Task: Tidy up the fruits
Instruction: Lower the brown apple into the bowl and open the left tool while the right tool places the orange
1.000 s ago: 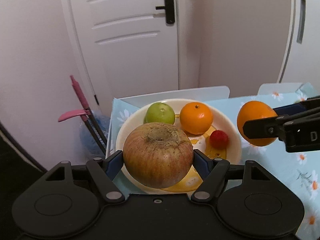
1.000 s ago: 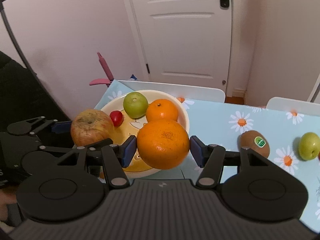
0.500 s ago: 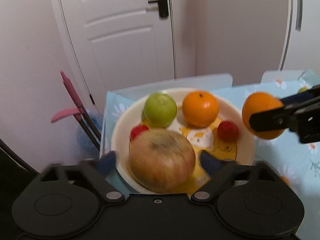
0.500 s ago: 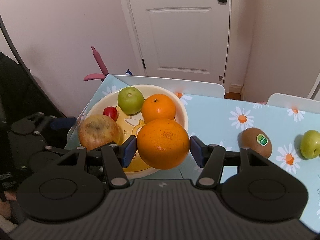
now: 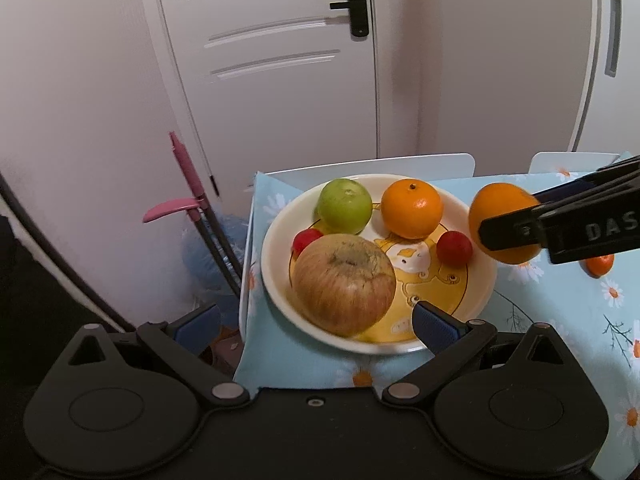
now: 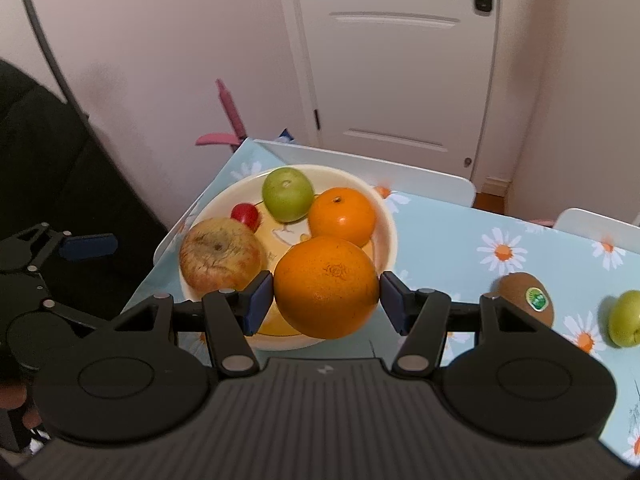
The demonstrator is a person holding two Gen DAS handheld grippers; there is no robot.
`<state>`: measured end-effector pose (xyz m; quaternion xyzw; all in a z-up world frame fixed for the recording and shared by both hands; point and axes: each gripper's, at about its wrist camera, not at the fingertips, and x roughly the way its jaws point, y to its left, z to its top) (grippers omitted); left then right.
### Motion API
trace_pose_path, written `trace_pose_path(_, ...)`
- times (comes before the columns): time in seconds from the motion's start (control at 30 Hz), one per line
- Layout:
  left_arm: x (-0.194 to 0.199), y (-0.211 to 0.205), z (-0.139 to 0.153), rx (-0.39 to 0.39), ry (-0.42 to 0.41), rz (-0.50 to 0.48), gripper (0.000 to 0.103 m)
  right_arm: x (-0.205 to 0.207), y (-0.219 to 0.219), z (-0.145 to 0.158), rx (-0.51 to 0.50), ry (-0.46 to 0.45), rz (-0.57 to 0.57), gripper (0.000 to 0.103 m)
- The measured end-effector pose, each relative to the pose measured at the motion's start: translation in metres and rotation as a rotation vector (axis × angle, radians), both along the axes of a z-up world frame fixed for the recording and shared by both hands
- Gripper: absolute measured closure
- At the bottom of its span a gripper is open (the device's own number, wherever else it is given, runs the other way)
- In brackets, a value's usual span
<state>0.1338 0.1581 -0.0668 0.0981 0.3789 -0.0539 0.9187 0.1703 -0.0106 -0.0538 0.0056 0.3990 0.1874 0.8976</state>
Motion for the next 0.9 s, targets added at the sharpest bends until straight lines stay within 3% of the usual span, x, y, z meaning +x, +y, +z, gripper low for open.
trace_pose_path(0.57,-0.027,-0.002,-0.009,0.028,0.012,0.028,0.000,0.012,0.039,-0.040,-0.070,0.013,0.183,0.029)
trace_pose_path(0.63,-0.028,-0.002,-0.010,0.025,0.017,0.030,0.000,0.010,0.038,-0.038,-0.058,0.000,0.182,0.022)
trace_pose_path(0.7,-0.028,-0.002,-0.009,0.023,0.019,0.032,0.000,0.008,0.037,-0.032,-0.049,-0.027,0.175,0.003)
trace_pose_path(0.9,-0.030,-0.001,0.000,-0.007,0.025,0.035,0.000,0.001,0.030,-0.015,-0.034,-0.061,0.124,0.000)
